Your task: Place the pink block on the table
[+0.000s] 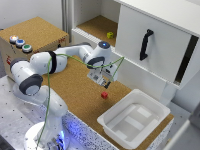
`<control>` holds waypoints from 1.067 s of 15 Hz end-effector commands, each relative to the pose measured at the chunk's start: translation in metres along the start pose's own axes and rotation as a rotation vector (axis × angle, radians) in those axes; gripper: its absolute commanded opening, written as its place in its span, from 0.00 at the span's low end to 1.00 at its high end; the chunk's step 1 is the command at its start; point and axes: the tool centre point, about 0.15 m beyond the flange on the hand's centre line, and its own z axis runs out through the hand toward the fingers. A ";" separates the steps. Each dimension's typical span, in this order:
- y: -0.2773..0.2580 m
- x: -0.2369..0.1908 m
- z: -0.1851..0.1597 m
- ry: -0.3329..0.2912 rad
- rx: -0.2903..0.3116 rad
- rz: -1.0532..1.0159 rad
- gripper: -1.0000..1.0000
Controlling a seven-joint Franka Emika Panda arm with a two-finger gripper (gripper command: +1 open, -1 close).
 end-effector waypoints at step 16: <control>-0.130 0.008 -0.019 0.026 -0.169 0.081 1.00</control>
